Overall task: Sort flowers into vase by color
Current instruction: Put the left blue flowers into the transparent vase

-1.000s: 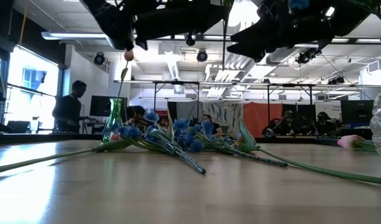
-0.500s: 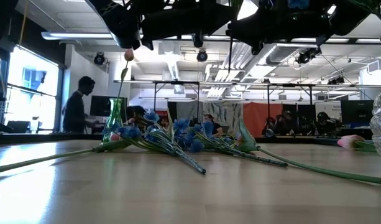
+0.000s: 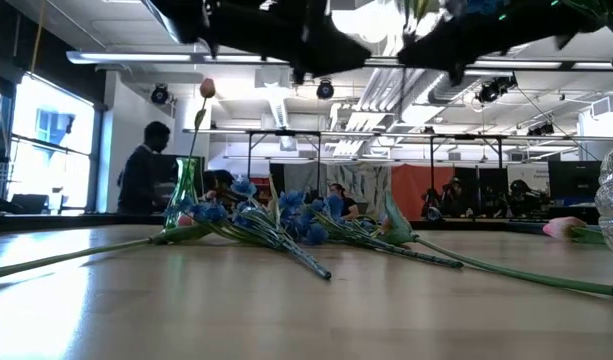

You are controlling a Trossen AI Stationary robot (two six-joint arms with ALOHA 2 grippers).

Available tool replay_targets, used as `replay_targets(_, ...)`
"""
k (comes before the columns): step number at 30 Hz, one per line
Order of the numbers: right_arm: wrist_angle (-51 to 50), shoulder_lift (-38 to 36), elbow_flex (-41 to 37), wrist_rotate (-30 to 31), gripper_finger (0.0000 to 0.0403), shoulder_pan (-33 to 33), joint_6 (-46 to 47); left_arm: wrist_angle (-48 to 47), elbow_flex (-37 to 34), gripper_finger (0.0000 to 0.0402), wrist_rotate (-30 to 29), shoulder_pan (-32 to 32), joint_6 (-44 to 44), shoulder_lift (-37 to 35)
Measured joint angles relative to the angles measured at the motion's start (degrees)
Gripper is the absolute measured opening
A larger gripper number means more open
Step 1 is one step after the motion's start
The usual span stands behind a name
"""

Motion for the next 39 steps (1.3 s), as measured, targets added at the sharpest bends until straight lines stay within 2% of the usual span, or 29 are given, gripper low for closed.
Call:
replay_targets(3,-9.27,-8.82,0.04,4.21,0.0005,3.42,1.39,-12.08,-0.02,0.0137,-3.73,-1.17,-0.78,-3.14)
replay_targets(6,-19.32,-17.31,0.04,7.8,0.0003,9.33,5.62,-21.32,-0.86,0.0136,-11.43,-3.84,-1.69,-4.95)
replay_targets(10,-31.72,-26.48,0.07,13.22,0.0002,18.65,14.45,-25.36,-3.34,0.0133,-22.13,-8.46,-4.58,-5.34)
replay_targets(14,-41.2,-30.39,0.02,13.64,0.0002,27.92,22.78,-25.32,-6.58,0.0133,-29.25,-12.29,-8.54,-5.33)
replay_targets(17,-40.66,-30.25,0.0,13.64,0.0001,34.51,25.86,-25.46,-8.64,0.0133,-34.08,-14.41,-11.75,-5.33)
replay_targets(22,-33.38,-28.22,0.0,12.78,0.0001,44.81,23.77,-27.34,-9.29,0.0133,-41.57,-16.87,-14.25,-5.33)
replay_targets(25,-30.49,-26.55,0.0,12.93,0.0001,50.7,22.43,-27.38,-9.29,0.0133,-43.93,-17.86,-14.25,-5.33)
replay_targets(30,-24.68,-21.1,0.0,17.31,0.0001,59.87,20.46,-27.79,-9.29,0.0133,-45.28,-18.82,-14.38,-5.33)
replay_targets(34,-16.77,-13.72,0.0,23.43,0.0001,66.13,15.76,-27.74,-9.29,0.0133,-45.28,-18.92,-14.45,-5.33)
replay_targets(39,-9.61,-3.96,0.0,36.59,0.0001,71.73,12.78,-27.74,-9.29,0.0133,-45.28,-18.92,-15.3,-5.33)
